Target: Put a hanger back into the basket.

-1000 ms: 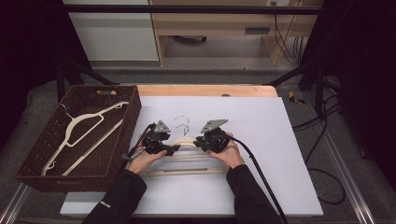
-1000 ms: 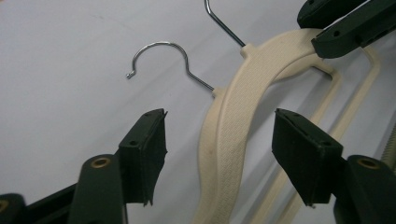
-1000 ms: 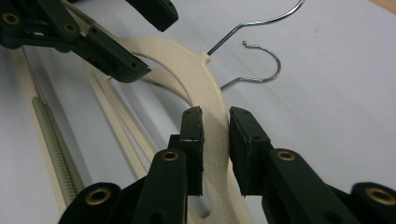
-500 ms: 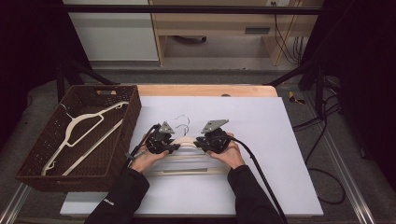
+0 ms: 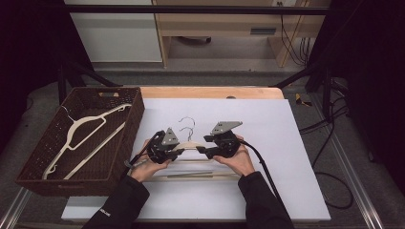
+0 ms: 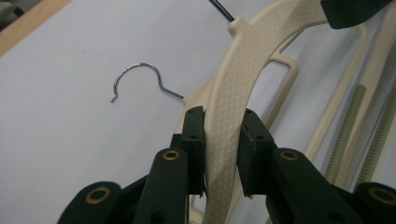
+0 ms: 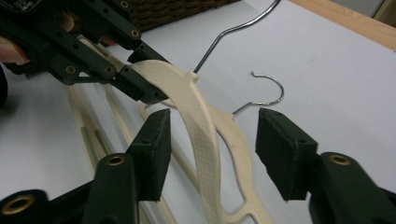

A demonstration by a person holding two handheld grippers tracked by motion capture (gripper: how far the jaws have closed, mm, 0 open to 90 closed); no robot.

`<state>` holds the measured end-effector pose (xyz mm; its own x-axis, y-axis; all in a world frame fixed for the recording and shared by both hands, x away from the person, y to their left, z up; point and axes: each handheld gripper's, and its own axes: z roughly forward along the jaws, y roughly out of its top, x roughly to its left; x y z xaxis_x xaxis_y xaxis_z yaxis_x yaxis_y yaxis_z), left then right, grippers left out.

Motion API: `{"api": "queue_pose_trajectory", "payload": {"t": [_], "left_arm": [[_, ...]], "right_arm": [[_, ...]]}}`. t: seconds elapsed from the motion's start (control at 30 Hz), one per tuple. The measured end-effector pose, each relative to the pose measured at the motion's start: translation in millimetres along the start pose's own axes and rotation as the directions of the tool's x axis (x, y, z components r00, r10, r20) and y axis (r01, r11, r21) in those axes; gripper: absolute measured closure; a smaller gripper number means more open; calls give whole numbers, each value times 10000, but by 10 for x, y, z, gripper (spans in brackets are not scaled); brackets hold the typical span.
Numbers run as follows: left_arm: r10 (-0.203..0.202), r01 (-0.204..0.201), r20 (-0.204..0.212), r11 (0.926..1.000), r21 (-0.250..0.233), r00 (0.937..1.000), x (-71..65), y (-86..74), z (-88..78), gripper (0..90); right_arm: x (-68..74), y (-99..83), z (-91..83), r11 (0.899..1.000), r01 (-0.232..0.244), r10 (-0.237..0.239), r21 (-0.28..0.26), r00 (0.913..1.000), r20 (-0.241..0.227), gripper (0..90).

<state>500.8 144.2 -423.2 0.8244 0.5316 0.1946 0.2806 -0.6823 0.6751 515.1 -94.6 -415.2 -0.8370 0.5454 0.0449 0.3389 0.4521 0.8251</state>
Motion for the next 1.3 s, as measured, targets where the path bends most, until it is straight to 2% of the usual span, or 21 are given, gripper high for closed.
{"api": "queue_pose_trajectory", "payload": {"t": [0.13,0.17,0.3,0.4,0.5,0.7,0.8,0.9,1.03,1.1,1.17,1.23,1.3], "left_arm": [[159,-163,-174,9995,-256,9997,-106,12,-91,749],[93,-100,-181,9993,-366,9998,-130,15,-108,749],[393,-404,-309,9986,-356,9987,-202,16,-182,753],[504,-512,-292,9983,-280,9983,-246,-17,-209,758],[439,-446,-222,9984,-346,9988,-259,-36,-250,760],[386,-383,50,9978,-537,9992,-291,-50,-319,762],[333,-324,131,9974,-641,9994,-308,-58,-343,763],[351,-340,162,9974,-641,9993,-317,-60,-358,764],[289,-266,311,9969,-734,9991,-323,-68,-378,758],[217,-186,342,9959,-889,9992,-326,-69,-397,721],[107,-46,578,9944,-1056,9983,-323,-71,-432,692],[-35,134,849,9932,-1153,9964,-326,-70,-478,658],[-137,263,967,9911,-1302,9952,-338,-68,-538,589]], "right_arm": [[35,22,-46,10000,-52,53,17,9997,-254,420],[38,23,-51,10000,-18,21,75,9994,-349,429],[61,15,-36,9989,-25,60,463,9972,-747,521],[82,19,-32,9985,10,60,541,9918,-1280,619],[94,24,-45,9982,77,31,594,9835,-1808,714],[89,29,-106,9977,115,56,671,9682,-2500,762],[107,30,-117,9974,312,-137,648,9670,-2544,750],[151,25,-93,9946,531,-291,896,9676,-2507,749],[155,22,-107,9936,711,-447,881,9614,-2715,777],[164,24,-123,9916,922,-614,902,9525,-2982,811],[172,16,-131,9909,925,-555,983,9431,-3280,830],[171,12,-161,9931,770,-382,880,9249,-3783,846],[194,19,-199,9929,930,-552,746,9135,-4031,855]]}}
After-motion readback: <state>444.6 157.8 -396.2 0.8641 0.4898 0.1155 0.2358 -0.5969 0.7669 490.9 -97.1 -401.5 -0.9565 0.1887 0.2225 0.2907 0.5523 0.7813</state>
